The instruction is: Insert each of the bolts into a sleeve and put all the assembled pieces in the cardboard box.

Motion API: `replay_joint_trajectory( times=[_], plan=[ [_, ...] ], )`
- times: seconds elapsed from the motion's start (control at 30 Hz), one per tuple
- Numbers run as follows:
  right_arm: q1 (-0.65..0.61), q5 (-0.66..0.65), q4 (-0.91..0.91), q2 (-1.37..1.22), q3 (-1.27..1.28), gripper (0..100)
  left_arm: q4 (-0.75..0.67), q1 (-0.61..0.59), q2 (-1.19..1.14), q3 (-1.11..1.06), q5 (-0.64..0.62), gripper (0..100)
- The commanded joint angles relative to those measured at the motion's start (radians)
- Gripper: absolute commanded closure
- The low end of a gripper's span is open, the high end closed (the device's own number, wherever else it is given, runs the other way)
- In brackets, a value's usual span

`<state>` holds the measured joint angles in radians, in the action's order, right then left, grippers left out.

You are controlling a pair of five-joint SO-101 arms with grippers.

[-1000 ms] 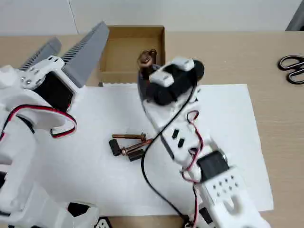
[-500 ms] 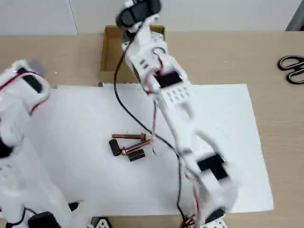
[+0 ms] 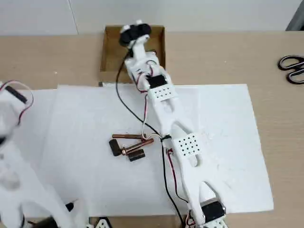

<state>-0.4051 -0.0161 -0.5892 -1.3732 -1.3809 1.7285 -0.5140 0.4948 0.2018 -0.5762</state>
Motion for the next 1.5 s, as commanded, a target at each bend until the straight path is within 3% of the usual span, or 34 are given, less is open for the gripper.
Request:
replay_joint_trajectory(
  times=[0.0, 0.1, 0.27, 0.4, 0.57, 0.8, 1.0, 1.17, 1.33, 1.4, 1.47],
  plan=[
    [0.039, 0.008, -0.010, -0.007, -0.133, 99.4, 0.023, 0.074, 0.115, 0.002, 0.009, 99],
    [0.036, 0.009, -0.114, 0.013, -0.181, 93.2, 0.021, 0.123, 0.118, -0.010, 0.009, 99],
    [0.008, 0.071, -0.329, 0.028, -0.272, 71.4, 0.000, 0.124, 0.075, -0.079, 0.009, 99],
    [0.010, 0.072, -0.432, 0.035, -0.302, 63.7, 0.000, 0.126, 0.074, -0.084, 0.009, 99],
    [-0.012, 0.074, -0.552, 0.056, -0.302, 62.9, -0.002, 0.126, 0.069, -0.085, 0.009, 99],
    [-0.145, 0.072, -1.104, 0.375, -0.296, 63.0, 0.002, 0.127, 0.068, -0.157, 0.009, 99],
    [-0.173, 0.071, -1.121, 0.650, -0.176, 63.0, 0.002, 0.193, 0.068, -0.423, 0.008, 99],
    [-0.179, 0.071, -1.118, 0.924, 0.322, 63.0, -0.003, 0.285, 0.068, -0.507, 0.017, 93],
    [-0.176, 0.130, -1.104, 1.285, 0.798, 63.0, -0.005, 0.324, 0.068, -0.504, 0.255, 74],
    [-0.171, 0.146, -1.102, 1.411, 0.908, 63.0, -0.005, 0.338, 0.064, -0.504, 0.390, 72],
    [-0.137, 0.146, -1.095, 1.506, 0.999, 63.0, 0.000, 0.384, 0.035, -0.504, 0.601, 72]
  ],
)
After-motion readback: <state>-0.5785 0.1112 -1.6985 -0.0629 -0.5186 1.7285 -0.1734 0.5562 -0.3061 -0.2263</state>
